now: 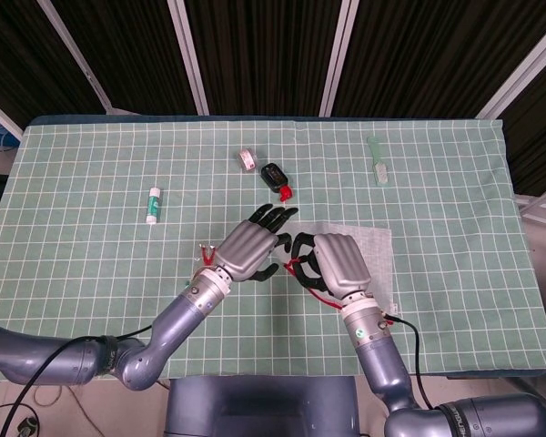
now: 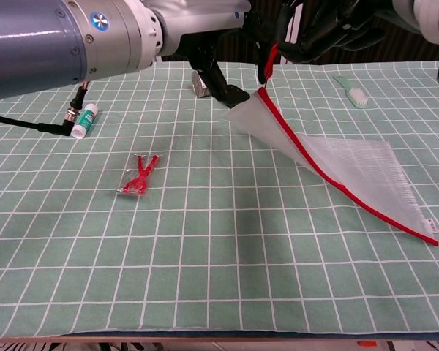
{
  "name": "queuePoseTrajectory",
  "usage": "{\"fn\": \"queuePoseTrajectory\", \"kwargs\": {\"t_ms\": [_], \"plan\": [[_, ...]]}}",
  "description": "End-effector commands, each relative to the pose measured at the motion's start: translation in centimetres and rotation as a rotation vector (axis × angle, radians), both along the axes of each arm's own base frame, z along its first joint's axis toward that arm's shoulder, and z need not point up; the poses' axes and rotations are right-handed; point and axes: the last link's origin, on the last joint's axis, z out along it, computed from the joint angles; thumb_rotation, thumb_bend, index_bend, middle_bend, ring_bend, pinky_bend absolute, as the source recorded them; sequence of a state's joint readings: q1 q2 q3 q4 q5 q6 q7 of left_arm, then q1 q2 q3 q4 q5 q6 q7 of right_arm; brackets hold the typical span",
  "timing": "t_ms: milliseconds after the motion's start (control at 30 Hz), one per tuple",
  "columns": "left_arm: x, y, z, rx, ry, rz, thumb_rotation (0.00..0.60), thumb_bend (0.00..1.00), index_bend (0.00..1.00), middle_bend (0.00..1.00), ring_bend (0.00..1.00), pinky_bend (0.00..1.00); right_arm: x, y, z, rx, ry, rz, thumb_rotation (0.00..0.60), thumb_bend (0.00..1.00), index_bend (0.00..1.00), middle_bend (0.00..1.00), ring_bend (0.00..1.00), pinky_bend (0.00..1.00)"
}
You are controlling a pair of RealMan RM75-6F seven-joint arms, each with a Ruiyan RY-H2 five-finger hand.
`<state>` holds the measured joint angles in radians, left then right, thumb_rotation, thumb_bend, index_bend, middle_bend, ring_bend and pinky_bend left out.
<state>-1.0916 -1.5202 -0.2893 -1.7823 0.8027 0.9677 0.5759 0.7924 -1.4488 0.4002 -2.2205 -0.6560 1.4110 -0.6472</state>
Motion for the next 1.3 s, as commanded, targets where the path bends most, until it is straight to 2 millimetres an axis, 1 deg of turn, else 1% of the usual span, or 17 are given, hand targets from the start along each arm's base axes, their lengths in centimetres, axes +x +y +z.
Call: {"fn": "queuePoseTrajectory", "kwargs": {"t_ms": [33, 333, 667, 900, 1033, 1300], "plan": [[0.2, -0.1, -0.3, -0.012, -0.003, 0.001, 0.600, 0.35, 0.44, 0.00, 0.00, 0.00, 0.0, 0.0, 0.0, -0.001, 0.000, -0.002, 0.600, 0.57, 0.67, 1.00, 1.00, 1.00], [0.3, -0.1, -0.8, -0.022, -0.008, 0.013, 0.600, 0.37, 0.47, 0.00, 0.00, 0.00, -0.1, 0.0, 0.4, -0.006, 0.000, -0.004, 0.600, 0.57, 0.67, 1.00, 1.00, 1.00], [0.6, -0.2, -1.2, -0.032, -0.017, 0.018, 0.600, 0.38, 0.48, 0.00, 0.00, 0.00, -0.2, 0.1, 0.4, -0.005, -0.002, -0.006, 0.600, 0.57, 0.67, 1.00, 1.00, 1.00], [0.5, -0.2, -1.4, -0.034, -0.017, 0.026, 0.600, 0.42, 0.51, 0.00, 0.00, 0.00, -0.3, 0.0, 0.5, -0.008, -0.002, -0.010, 0.600, 0.57, 0.67, 1.00, 1.00, 1.00], [0.4, -0.2, -1.4, -0.028, -0.021, 0.025, 0.600, 0.45, 0.54, 0.00, 0.00, 0.00, -0.5, 0.0, 0.5, -0.007, -0.001, -0.012, 0.600, 0.57, 0.67, 1.00, 1.00, 1.00], [0.8, -0.1, -1.0, -0.006, -0.066, 0.030, 0.600, 0.46, 0.56, 0.00, 0.00, 0.00, -1.1, 0.3, 0.6, -0.007, -0.003, -0.026, 0.600, 0.57, 0.67, 1.00, 1.00, 1.00]]}}
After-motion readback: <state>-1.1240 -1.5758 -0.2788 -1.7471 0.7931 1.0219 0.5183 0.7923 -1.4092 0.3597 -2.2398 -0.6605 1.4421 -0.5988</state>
